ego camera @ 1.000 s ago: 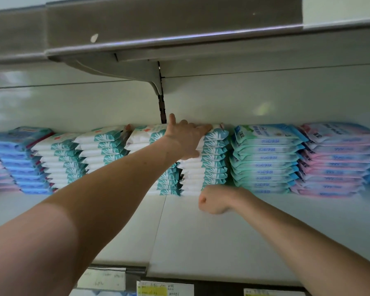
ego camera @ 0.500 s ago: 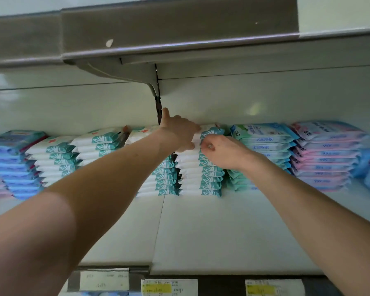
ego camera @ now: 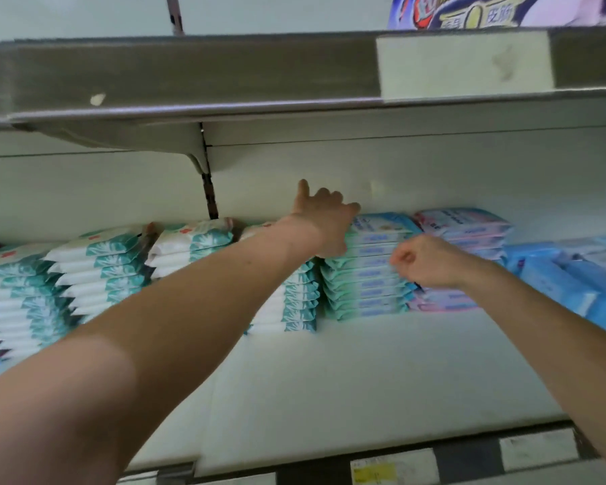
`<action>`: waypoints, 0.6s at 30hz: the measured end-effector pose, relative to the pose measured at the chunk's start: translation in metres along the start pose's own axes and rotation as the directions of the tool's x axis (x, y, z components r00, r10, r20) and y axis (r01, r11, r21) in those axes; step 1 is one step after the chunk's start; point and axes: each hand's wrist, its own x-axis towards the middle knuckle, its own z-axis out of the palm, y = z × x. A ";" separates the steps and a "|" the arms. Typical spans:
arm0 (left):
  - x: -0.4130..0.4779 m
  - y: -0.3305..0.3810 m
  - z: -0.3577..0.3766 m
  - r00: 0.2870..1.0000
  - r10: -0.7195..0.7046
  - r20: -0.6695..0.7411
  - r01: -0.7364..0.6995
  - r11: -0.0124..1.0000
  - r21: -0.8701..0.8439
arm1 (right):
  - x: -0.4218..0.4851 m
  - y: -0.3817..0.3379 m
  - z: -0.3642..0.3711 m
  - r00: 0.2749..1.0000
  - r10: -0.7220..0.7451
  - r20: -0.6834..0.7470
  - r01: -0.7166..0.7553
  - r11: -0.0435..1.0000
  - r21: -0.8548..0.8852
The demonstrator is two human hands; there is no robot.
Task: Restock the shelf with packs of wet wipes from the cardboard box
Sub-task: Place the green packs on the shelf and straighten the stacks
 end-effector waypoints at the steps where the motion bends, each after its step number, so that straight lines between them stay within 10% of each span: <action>1: 0.008 0.010 0.001 1.000 0.010 0.008 -0.010 1.000 -0.010 | 0.000 0.010 0.004 0.999 0.015 0.050 -0.014 1.000 -0.020; 10: 0.051 0.049 0.025 0.986 -0.060 0.152 0.075 0.993 -0.093 | 0.015 0.052 0.071 0.918 -0.102 0.382 0.104 0.994 0.015; 18: 0.053 0.049 0.032 0.985 -0.115 0.125 0.125 0.989 -0.073 | 0.037 0.042 0.093 0.925 -0.206 0.320 0.204 0.978 0.041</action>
